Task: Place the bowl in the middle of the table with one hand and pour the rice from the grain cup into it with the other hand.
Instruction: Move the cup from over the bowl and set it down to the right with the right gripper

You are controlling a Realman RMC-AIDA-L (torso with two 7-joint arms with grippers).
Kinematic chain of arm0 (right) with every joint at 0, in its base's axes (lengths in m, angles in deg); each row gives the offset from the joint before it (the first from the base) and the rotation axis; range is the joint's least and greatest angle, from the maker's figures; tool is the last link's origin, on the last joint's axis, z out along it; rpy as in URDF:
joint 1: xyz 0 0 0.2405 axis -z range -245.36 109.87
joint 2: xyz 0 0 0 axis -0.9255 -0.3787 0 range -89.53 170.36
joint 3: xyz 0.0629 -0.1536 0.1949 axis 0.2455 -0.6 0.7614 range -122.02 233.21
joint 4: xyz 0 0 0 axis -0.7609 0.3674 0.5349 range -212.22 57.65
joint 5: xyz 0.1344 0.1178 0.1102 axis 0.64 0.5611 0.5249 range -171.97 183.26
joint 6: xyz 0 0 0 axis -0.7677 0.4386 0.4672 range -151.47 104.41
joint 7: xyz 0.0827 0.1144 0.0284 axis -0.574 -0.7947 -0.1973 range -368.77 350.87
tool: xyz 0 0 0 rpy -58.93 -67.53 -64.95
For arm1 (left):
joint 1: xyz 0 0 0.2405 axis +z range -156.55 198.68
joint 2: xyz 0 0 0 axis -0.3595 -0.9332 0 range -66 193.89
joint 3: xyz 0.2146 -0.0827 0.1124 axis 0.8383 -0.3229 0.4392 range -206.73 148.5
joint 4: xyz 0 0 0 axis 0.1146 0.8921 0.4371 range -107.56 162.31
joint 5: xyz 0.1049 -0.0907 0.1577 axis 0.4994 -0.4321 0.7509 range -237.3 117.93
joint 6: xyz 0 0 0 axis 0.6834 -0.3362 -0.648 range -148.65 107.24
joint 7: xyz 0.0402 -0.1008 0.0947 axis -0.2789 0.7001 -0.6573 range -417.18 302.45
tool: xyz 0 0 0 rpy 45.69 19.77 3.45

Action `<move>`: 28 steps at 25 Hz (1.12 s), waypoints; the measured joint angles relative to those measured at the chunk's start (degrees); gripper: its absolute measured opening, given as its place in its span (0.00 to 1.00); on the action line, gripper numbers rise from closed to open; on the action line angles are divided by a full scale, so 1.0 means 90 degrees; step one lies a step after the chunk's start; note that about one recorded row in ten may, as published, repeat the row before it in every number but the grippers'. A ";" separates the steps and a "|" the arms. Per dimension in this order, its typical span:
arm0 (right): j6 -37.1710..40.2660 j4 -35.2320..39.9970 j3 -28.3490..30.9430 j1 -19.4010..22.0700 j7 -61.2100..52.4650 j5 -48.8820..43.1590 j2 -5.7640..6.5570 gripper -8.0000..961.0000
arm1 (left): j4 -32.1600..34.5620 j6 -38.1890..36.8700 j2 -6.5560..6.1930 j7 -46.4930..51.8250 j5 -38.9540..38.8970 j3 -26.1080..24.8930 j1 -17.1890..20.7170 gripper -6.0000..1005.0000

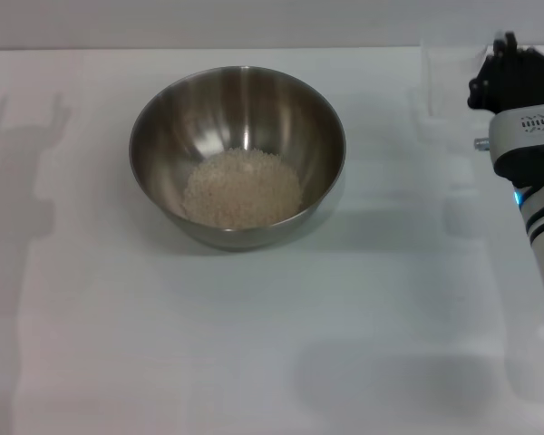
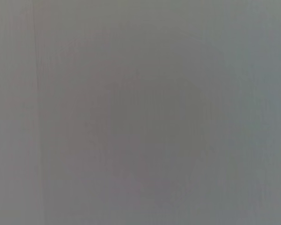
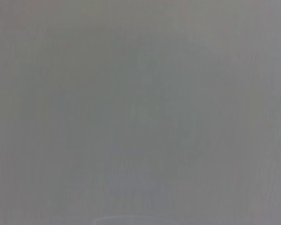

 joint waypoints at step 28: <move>-0.0310 0.0219 -0.0446 0.0499 -0.0253 -0.0003 -0.0032 0.02 | 0.0008 0.0169 0.0004 0.0043 -0.0045 -0.0042 -0.0074 0.83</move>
